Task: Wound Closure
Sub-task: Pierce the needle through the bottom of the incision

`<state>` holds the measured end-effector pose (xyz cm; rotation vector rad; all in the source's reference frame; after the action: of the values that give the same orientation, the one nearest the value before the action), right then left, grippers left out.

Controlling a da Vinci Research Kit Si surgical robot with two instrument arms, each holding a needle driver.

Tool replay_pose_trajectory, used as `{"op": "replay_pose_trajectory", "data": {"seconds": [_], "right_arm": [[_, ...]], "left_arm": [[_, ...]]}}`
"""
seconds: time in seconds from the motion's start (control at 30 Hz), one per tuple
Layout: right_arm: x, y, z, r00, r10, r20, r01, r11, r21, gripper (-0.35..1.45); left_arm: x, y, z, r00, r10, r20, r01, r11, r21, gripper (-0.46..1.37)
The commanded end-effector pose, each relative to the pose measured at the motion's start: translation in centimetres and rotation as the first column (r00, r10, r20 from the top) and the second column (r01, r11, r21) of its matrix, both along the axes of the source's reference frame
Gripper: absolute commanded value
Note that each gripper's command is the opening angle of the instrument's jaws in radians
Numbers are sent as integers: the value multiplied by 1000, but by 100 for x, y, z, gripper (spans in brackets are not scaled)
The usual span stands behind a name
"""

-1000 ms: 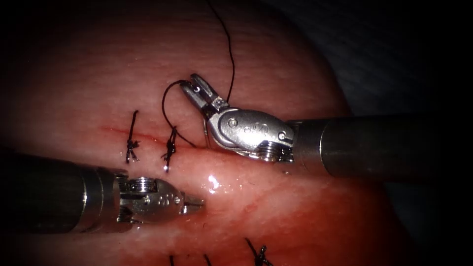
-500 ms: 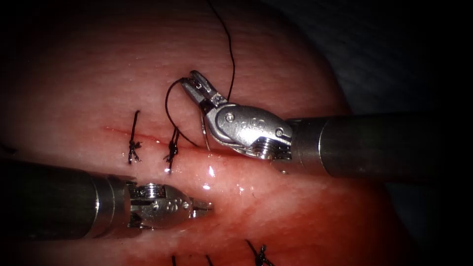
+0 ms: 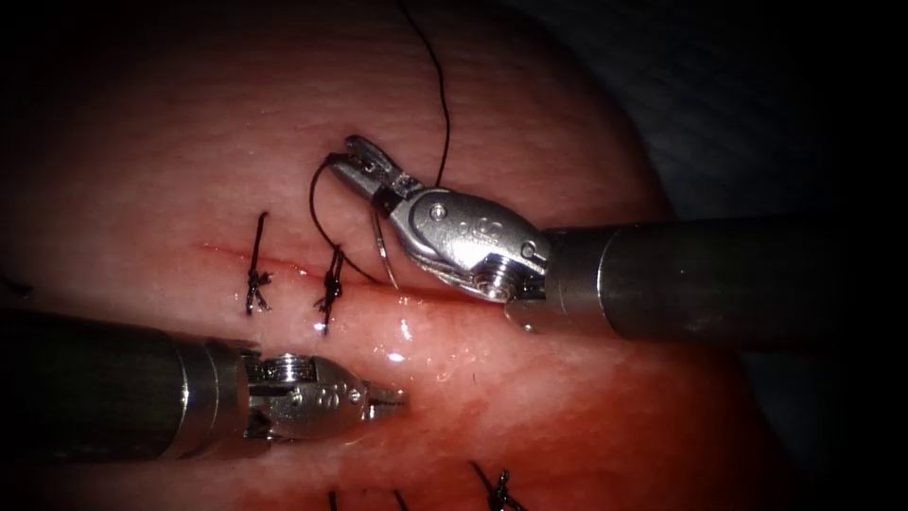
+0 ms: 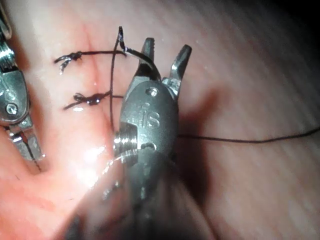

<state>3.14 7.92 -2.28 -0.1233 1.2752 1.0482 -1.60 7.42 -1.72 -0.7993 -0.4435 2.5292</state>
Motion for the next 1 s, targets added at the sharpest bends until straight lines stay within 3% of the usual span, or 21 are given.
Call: {"op": "replay_pose_trajectory", "data": {"seconds": [0.03, 0.23, 0.43, 0.57, 0.63, 0.8, 0.87, 0.93, 1.0], "right_arm": [[-1, 0, 0, 1000, -7, -14, 7, 1000, 4, 94], [-10, 0, -1, 988, -151, 27, 152, 988, -15, 123], [-26, -2, -3, 962, -274, 2, 274, 962, -3, 125], [-32, -8, -7, 937, -351, -1, 351, 937, -3, 124], [-32, -15, -9, 910, -415, -7, 415, 910, 9, 122], [-32, -23, -6, 867, -498, -15, 498, 867, 13, 121], [-33, -23, -4, 854, -520, 2, 520, 854, -13, 120], [-35, -23, -2, 835, -546, 73, 550, 831, -77, 121], [-37, -23, -2, 828, -548, 120, 560, 822, -106, 121]], "left_arm": [[1, 0, -1, 1000, 2, 3, -2, 1000, 5, -27], [5, 0, -2, 1000, 6, 6, -6, 1000, 6, -27], [6, -1, -2, 1000, 2, 5, -2, 1000, 9, -25], [6, 0, -2, 1000, 2, 5, -2, 1000, 10, -25], [5, 0, -2, 1000, 1, 5, -1, 1000, 10, -25], [4, 0, -2, 1000, 0, 4, -1, 1000, 10, -25], [5, 0, -2, 1000, 1, 5, -1, 1000, 10, -25], [6, -1, -2, 1000, 2, 5, -2, 1000, 10, -25], [7, -1, -3, 1000, 3, 6, -3, 1000, 10, -24]]}}
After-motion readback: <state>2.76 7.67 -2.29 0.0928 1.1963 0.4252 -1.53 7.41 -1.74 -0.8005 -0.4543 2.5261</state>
